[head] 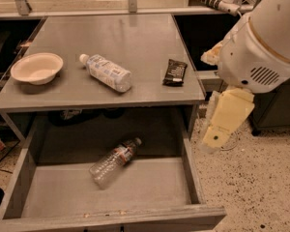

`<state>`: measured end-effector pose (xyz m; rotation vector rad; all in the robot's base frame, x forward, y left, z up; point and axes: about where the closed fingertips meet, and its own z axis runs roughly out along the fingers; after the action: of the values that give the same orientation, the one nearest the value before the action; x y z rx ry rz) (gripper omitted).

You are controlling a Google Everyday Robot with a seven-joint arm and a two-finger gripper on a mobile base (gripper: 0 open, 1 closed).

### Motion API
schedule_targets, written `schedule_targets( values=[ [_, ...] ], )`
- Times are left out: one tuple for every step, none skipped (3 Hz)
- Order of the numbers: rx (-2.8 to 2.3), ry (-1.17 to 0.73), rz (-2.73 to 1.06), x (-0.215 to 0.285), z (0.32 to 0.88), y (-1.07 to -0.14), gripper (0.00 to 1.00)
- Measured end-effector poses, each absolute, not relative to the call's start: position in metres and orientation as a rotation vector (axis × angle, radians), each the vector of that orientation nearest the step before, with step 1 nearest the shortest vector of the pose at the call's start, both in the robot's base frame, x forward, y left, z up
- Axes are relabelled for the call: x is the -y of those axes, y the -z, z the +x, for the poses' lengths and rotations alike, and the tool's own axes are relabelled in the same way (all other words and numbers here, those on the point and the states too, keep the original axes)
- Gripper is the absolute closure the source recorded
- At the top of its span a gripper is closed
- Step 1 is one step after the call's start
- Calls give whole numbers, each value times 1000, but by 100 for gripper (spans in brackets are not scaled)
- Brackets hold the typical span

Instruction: Pick water bottle from top drawer and place on counter

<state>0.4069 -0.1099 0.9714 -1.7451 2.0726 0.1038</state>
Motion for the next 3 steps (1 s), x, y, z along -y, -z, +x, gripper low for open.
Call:
schedule_targets(
  values=[
    [-2030,-125,-1785,83,403,-953,0],
    [-1968,-190,-1855,47,402,-918,0],
    [-1929,-285,-1888,21,406,-885,0]
  ],
)
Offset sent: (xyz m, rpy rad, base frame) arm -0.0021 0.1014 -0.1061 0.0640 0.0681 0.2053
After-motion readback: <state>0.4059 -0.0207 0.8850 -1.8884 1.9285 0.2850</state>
